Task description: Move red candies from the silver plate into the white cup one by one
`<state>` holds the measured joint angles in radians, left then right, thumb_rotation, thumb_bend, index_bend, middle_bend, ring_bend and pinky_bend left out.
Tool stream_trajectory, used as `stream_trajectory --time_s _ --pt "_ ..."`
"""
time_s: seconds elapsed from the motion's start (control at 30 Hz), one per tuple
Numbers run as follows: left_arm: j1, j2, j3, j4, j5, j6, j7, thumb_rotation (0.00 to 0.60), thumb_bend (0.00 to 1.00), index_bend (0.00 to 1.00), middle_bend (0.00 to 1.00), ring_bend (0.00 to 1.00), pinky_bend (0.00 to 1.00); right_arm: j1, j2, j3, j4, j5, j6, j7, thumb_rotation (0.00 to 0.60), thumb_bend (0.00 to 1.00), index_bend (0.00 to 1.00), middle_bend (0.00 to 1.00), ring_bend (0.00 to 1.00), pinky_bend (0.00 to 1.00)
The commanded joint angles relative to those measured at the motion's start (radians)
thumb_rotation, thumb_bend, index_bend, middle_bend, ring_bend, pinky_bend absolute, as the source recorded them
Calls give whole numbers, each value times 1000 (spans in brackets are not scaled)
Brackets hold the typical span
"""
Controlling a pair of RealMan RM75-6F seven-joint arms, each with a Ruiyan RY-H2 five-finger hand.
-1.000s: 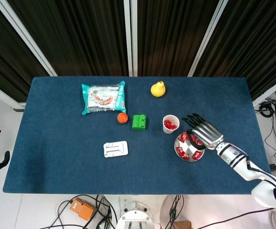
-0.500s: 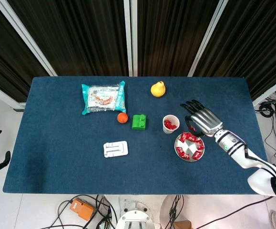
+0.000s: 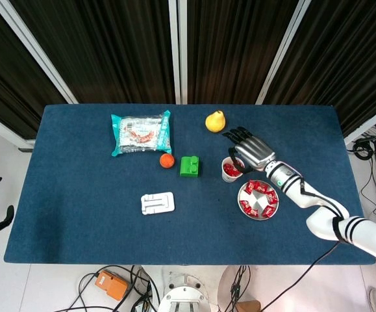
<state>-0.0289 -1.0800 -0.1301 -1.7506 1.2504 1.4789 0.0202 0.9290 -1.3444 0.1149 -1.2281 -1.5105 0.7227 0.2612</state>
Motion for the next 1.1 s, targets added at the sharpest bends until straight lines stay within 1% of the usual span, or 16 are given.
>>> stream_trajectory --time_s 0.03,0.17,0.37,0.47,0.5,0.57,0.73,0.87,0.97,1.1 --pt "0 1 -1 0 -1 0 -2 600 347 160 0 0 0 14 -19 -4 15 -7 -9 9 600 605 645 110 58 0" --pt "-1 1 -1 0 -3 -4 -3 600 347 160 0 0 0 26 -29 -9 26 -2 -25 6 600 605 610 110 58 0" --pt "-2 0 -2 0 -4 -4 -3 600 347 160 0 0 0 27 -23 -16 4 1 -18 -20 600 605 481 110 57 0" --pt "-2 0 -1 0 -3 -4 0 600 346 160 0 0 0 19 -5 -18 -13 8 -11 -31 600 557 429 109 54 0" --pt "-2 0 -1 0 -3 -4 0 600 346 160 0 0 0 15 1 -17 -19 12 -5 -34 600 519 403 109 53 0" --pt "-2 0 0 1 -2 -4 0 600 347 160 0 0 0 3 22 -16 -37 19 13 -40 600 481 374 109 53 0" --pt "-1 0 -1 0 -3 -2 0 600 347 160 0 0 0 -53 101 -21 -119 19 94 -50 600 451 368 110 53 0" --pt "-1 0 0 -1 -1 -1 2 600 347 160 0 0 0 -111 182 -56 -208 6 140 -64 600 436 366 109 53 0" --pt "-1 -2 2 -2 2 0 5 600 347 160 0 0 0 -144 218 -88 -245 4 145 -96 600 436 365 110 53 0" --pt "-1 -3 2 -3 4 2 7 600 346 160 0 0 0 -174 234 -113 -259 23 134 -140 600 436 367 110 53 0"
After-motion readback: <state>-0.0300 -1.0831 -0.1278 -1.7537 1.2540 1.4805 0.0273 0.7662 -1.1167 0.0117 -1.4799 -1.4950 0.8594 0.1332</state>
